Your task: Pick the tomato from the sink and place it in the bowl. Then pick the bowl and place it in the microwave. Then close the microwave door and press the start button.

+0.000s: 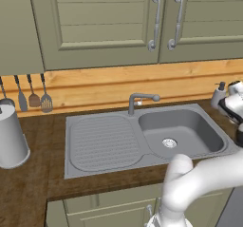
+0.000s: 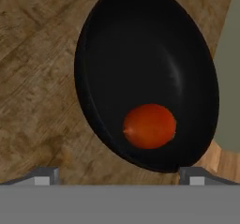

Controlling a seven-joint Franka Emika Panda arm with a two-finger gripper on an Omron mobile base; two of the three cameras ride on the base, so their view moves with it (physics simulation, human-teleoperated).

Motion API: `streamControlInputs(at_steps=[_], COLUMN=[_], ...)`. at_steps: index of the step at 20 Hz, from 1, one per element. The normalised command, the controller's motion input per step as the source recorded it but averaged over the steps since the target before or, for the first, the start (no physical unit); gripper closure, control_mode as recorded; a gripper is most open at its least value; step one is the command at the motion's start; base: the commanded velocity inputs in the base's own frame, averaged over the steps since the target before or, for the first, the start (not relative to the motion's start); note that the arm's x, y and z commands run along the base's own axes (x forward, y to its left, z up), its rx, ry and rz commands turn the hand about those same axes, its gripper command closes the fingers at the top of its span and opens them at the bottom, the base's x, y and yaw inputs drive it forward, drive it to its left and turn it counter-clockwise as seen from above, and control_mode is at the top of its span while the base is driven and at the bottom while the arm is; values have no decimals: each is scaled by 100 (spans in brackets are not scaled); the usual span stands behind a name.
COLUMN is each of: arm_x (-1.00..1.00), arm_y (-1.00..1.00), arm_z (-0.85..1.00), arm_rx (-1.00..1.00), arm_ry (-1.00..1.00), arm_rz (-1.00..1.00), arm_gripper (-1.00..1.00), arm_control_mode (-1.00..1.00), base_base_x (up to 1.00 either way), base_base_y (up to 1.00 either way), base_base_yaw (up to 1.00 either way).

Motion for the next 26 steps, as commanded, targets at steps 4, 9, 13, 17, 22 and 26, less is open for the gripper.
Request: streamControlInputs(at_steps=[4, 9, 13, 17, 22, 26], arm_x=[2, 0, 0, -2, -3, 0], arm_y=[0, 0, -9, -19, -24, -20], arm_z=[-40, -21, -4, 0, 0, -6], arm_rx=[-2, 0, 0, 0, 0, 0], arm_ry=[4, 0, 0, 0, 0, 0], arm_rz=[0, 0, 0, 0, 1, 1], arm_gripper=[-100, -100, -100, -100, -100, -100], arm_control_mode=[-100, -100, -100, -100, -100, -100], base_base_x=[0, 0, 0, 0, 0, 0], base_base_y=[0, 0, 0, 0, 0, 0], base_base_yaw=[0, 0, 0, 0, 0, 0])
